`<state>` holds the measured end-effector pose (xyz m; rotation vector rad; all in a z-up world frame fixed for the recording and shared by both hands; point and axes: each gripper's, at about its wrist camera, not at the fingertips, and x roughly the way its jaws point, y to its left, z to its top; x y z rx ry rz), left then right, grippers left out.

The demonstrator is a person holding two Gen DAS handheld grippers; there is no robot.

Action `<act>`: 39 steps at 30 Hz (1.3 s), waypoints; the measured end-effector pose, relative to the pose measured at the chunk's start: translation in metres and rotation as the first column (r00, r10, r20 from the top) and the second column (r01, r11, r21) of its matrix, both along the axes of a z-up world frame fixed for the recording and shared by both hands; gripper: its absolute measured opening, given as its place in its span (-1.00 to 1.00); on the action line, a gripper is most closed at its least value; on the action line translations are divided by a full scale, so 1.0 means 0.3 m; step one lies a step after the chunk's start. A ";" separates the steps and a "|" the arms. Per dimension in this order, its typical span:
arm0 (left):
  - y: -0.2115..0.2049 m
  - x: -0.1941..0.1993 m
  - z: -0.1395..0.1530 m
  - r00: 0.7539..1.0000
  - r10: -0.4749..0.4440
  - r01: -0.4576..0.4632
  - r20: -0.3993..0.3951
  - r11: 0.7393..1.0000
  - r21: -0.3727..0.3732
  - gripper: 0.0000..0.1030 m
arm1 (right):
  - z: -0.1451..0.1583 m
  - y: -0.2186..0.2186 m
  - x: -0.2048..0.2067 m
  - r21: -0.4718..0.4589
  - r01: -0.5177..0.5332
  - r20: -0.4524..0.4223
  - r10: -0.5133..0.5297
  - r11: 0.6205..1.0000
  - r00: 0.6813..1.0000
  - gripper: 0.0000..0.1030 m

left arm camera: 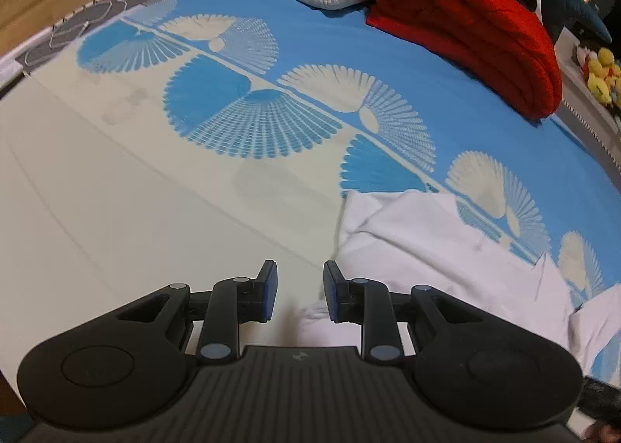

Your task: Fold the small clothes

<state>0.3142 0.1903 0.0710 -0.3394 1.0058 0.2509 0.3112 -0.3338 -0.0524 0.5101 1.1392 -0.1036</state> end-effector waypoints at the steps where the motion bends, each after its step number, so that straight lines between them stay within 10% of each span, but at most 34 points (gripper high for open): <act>1: -0.013 0.007 -0.001 1.000 0.004 -0.004 0.003 1.000 -0.009 -0.46 | -0.014 0.003 0.006 -0.006 0.014 -0.016 -0.014 1.000 1.000 -0.19; 6: -0.112 0.047 0.010 0.999 -0.023 0.024 0.041 0.999 -0.042 -0.43 | -0.034 0.049 0.015 -0.068 0.026 -0.012 -0.027 0.997 1.000 -0.24; 11: -0.175 0.069 0.002 0.997 -0.071 0.071 0.031 0.997 -0.012 -0.43 | -0.008 0.070 0.014 -0.130 -0.009 0.039 0.014 0.991 0.999 -0.93; 20: -0.181 0.068 0.012 0.995 -0.094 0.095 0.039 0.995 -0.014 -0.43 | 0.241 0.016 -0.054 -0.155 0.037 0.334 0.017 0.987 0.942 -0.96; 28: -0.116 0.071 -0.005 0.998 -0.057 0.058 0.022 0.997 -0.048 -0.42 | 0.073 -0.125 0.006 -0.270 0.062 0.066 -0.046 0.961 0.997 -0.96; 39: -0.075 0.087 -0.076 0.999 -0.044 0.042 -0.019 0.997 -0.063 -0.42 | 0.148 -0.130 -0.029 -0.195 0.131 0.243 -0.082 0.972 0.967 -0.92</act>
